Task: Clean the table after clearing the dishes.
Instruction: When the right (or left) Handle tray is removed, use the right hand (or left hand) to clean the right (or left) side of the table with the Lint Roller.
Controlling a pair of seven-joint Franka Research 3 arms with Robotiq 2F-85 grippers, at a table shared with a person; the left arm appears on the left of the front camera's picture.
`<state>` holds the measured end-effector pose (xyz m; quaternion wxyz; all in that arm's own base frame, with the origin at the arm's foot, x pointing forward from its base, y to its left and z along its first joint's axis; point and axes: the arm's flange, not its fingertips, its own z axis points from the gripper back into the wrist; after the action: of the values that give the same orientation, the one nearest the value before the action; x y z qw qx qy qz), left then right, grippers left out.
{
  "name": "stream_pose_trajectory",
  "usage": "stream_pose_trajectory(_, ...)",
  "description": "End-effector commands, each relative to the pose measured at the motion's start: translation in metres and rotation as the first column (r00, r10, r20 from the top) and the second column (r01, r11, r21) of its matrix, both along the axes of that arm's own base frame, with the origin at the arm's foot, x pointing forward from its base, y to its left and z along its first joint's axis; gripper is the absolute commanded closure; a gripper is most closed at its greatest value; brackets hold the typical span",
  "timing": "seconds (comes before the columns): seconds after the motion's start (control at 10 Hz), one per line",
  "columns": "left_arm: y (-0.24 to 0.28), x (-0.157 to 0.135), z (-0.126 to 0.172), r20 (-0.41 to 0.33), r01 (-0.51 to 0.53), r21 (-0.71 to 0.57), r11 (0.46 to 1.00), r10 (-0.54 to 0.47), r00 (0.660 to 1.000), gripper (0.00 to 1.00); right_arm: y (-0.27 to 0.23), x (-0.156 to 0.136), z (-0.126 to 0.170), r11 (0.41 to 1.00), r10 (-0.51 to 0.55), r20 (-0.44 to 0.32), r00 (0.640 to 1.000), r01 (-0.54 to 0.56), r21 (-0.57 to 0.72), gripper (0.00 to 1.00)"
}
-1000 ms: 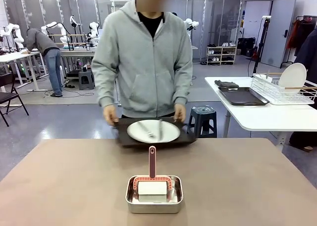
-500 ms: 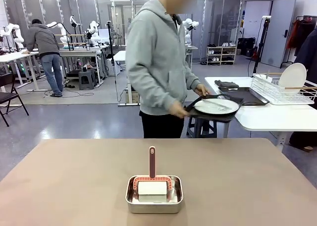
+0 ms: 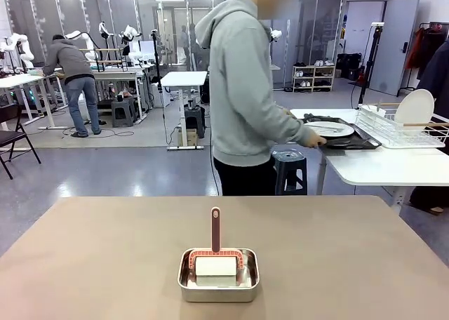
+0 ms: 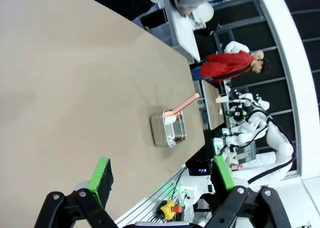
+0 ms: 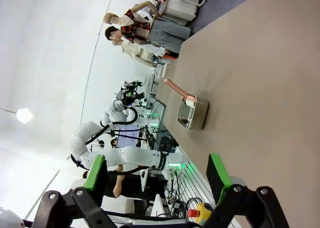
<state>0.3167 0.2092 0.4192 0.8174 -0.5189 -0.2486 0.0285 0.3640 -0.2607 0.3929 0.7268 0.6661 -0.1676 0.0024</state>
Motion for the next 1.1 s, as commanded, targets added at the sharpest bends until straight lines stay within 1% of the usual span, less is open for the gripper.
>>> stream_pose_trajectory(0.0,-0.052,0.018,0.014,-0.016,0.002,0.069,0.998,-0.001,1.000,0.00,0.001,-0.001,0.002,1.000,0.006,0.016,1.000,-0.006,0.001,0.00)
stream_pose_trajectory(0.2,-0.112,0.049,0.032,-0.019,0.063,0.140,0.988,-0.061,0.998,0.00,0.001,-0.001,0.002,1.000,0.006,0.016,1.000,-0.006,0.001,0.00)
stream_pose_trajectory(0.3,-0.144,0.068,0.043,-0.041,0.113,0.215,0.970,-0.106,0.993,0.00,0.001,-0.001,0.002,1.000,0.006,0.016,1.000,-0.006,0.001,0.00)
stream_pose_trajectory(0.4,-0.182,0.090,0.052,-0.053,0.167,0.311,0.936,-0.159,0.986,0.00,0.001,-0.001,0.002,1.000,0.006,0.016,1.000,-0.006,0.001,0.00)
stream_pose_trajectory(0.5,-0.217,0.110,0.063,-0.047,0.219,0.393,0.893,-0.219,0.975,0.00,0.001,-0.001,0.002,1.000,0.006,0.016,1.000,-0.006,0.001,0.00)
stream_pose_trajectory(0.6,-0.252,0.127,0.075,-0.039,0.286,0.462,0.839,-0.303,0.952,0.00,0.001,-0.001,0.002,1.000,0.006,0.016,1.000,-0.006,0.001,0.00)
stream_pose_trajectory(0.7,-0.288,0.141,0.086,-0.057,0.362,0.526,0.770,-0.393,0.918,0.00,0.001,-0.001,0.002,1.000,0.006,0.016,1.000,-0.006,0.001,0.00)
stream_pose_trajectory(0.8,-0.328,0.150,0.095,-0.080,0.434,0.585,0.685,-0.484,0.871,0.00,0.001,-0.001,0.002,1.000,0.006,0.016,1.000,-0.006,0.001,0.00)
stream_pose_trajectory(0.9,-0.361,0.153,0.098,-0.132,0.514,0.642,0.569,-0.578,0.805,0.00,0.001,-0.001,0.002,1.000,0.006,0.016,1.000,-0.006,0.001,0.00)
stream_pose_trajectory(1.0,-0.389,0.152,0.099,-0.171,0.570,0.673,0.472,-0.650,0.740,0.00,0.001,-0.001,0.002,1.000,0.006,0.016,1.000,-0.006,0.001,0.00)
